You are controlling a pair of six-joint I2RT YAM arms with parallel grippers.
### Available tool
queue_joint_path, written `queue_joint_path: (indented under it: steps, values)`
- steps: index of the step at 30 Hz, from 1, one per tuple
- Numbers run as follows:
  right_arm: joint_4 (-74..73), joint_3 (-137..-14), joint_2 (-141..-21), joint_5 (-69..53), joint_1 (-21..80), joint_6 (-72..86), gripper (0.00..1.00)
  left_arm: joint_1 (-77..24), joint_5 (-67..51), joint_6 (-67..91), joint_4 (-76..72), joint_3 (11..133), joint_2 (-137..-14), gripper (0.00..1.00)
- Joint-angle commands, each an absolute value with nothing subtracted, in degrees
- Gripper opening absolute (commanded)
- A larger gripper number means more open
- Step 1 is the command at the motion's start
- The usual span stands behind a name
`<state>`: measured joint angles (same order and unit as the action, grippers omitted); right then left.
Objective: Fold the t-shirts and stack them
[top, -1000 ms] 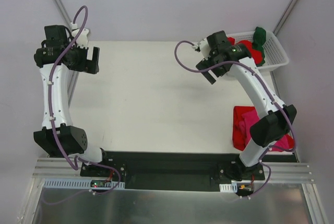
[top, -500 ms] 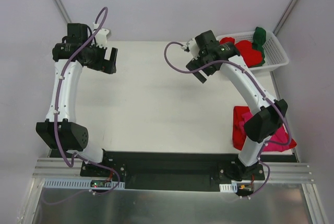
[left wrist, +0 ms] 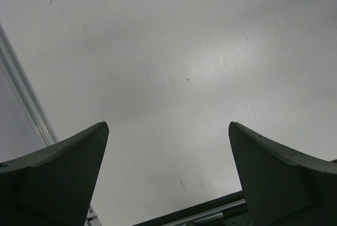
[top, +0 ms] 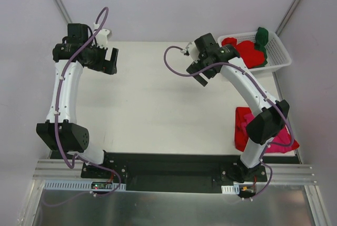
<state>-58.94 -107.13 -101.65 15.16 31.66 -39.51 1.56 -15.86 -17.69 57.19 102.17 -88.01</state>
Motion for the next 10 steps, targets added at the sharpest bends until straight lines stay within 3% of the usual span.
queue_joint_path:
  steps: [1, 10]
  values:
    - [-58.53, -107.67, -98.88, 15.56, 32.34, -39.64, 0.97, 1.58, -16.7, -18.55, 56.51, 103.18, -87.36, 0.99]
    - [-58.45, -106.52, -98.53, 16.52, 33.05, -40.17, 0.96, 1.58, -17.31, -19.6, 56.51, 103.09, -87.28, 0.99]
